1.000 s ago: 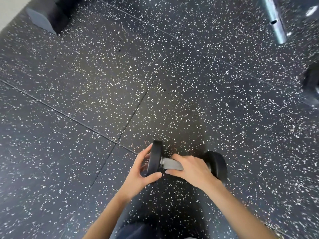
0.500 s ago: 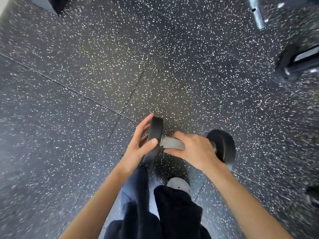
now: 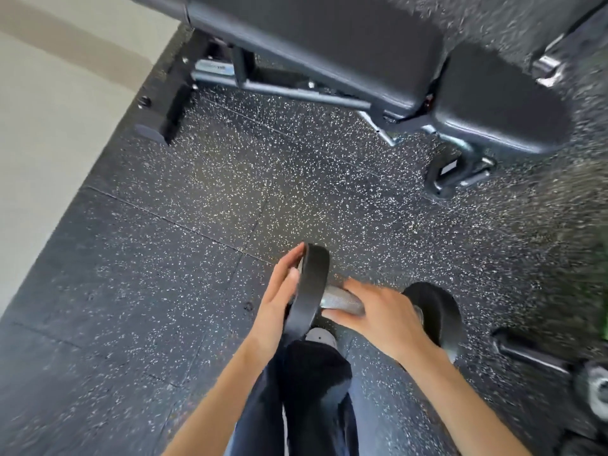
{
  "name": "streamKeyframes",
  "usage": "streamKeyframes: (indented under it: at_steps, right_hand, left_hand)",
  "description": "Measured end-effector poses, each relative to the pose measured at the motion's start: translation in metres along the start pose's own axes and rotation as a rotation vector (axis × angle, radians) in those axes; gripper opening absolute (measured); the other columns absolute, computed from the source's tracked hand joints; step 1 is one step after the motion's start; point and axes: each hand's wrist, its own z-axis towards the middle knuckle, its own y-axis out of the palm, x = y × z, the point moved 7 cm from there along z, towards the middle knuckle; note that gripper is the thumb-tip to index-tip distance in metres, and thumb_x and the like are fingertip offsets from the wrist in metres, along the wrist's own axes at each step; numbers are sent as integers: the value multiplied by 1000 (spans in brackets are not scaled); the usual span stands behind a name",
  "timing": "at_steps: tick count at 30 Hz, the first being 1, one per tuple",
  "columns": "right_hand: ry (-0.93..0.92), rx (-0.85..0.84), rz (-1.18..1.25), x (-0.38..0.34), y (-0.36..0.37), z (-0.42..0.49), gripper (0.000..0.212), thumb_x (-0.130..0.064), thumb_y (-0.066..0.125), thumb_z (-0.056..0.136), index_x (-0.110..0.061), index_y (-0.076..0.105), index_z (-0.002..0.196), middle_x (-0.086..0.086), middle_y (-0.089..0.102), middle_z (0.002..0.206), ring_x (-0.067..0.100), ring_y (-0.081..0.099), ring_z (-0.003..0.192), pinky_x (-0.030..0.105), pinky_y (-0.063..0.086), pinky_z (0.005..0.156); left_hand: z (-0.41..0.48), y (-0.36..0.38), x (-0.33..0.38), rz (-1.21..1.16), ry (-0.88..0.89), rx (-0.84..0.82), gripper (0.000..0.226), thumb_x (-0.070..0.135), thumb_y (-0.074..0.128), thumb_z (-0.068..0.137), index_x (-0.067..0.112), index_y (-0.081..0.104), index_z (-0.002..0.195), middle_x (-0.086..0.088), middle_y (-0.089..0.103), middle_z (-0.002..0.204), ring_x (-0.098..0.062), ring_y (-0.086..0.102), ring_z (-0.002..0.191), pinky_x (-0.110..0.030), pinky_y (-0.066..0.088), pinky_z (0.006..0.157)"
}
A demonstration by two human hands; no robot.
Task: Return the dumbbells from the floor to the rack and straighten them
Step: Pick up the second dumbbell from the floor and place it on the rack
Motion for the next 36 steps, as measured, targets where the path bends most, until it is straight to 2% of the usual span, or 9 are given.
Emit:
streamKeyframes:
  at_steps: [5, 10, 12, 17, 21, 24, 30, 33, 36]
  right_hand:
    - [19, 52, -3, -27, -80, -72, 73, -86, 21, 66, -33, 51, 106, -4, 65, 79, 22, 64, 76, 29, 39, 53]
    - [75, 82, 0, -36, -144, -136, 80, -88, 14, 63, -33, 47, 111, -2, 68, 85, 25, 65, 81, 34, 51, 62]
    - [92, 91, -2, -36, -163, -156, 81, -89, 14, 61, -32, 47, 109, 0, 68, 84, 26, 65, 81, 35, 50, 62]
    - [148, 90, 4, -28, -189, -200, 69, -84, 26, 69, -33, 46, 112, 2, 68, 90, 28, 64, 87, 36, 48, 66]
    - [216, 138, -27, -21, -198, -229, 66, -80, 28, 74, -32, 44, 116, 0, 68, 94, 25, 64, 89, 36, 51, 70]
    - [320, 164, -11, -17, -201, -249, 65, -80, 31, 74, -34, 44, 118, -1, 68, 97, 26, 64, 92, 37, 49, 72]
    - [627, 121, 67, -26, -185, -282, 69, -81, 30, 72, -34, 46, 119, 1, 66, 102, 27, 62, 96, 35, 42, 69]
    - [762, 143, 174, -43, -172, -303, 65, -80, 32, 73, -34, 45, 117, 3, 67, 97, 29, 62, 94, 34, 36, 66]
    - [878, 216, 304, -61, -159, -328, 56, -79, 37, 74, -34, 47, 105, 4, 67, 96, 31, 61, 94, 34, 36, 66]
  left_hand:
    - [-60, 46, 79, 71, 40, -40, 60, 67, 49, 79, 40, 47, 132, 3, 45, 140, -17, 41, 132, -50, 28, 112]
    - [-111, 99, 131, 8, 1, -122, 47, 59, 53, 83, 38, 54, 125, -8, 52, 134, -20, 54, 116, -45, 36, 107]
    - [-130, 119, 146, -11, 4, -145, 57, 67, 57, 73, 40, 55, 124, -2, 53, 135, -17, 55, 114, -39, 39, 101]
    - [-163, 166, 176, 52, 71, -244, 79, 75, 59, 64, 34, 48, 131, -1, 46, 142, -28, 44, 129, -50, 30, 111]
    - [-175, 194, 186, 205, 127, -381, 87, 62, 66, 64, 25, 37, 137, 6, 36, 147, -11, 44, 127, -32, 32, 110]
    - [-190, 205, 182, 251, 173, -504, 74, 42, 62, 74, 33, 31, 140, 16, 32, 148, 4, 33, 133, -11, 33, 99]
    - [-205, 208, 176, 349, 279, -642, 70, 17, 67, 80, 26, 33, 141, 11, 37, 148, -3, 39, 132, -16, 35, 100]
    - [-214, 204, 173, 403, 289, -665, 63, 33, 69, 76, 39, 42, 133, 20, 51, 136, -1, 49, 124, -16, 42, 97]
    - [-226, 212, 169, 430, 228, -764, 59, 39, 66, 75, 38, 46, 130, 32, 59, 118, 10, 58, 102, -6, 48, 72]
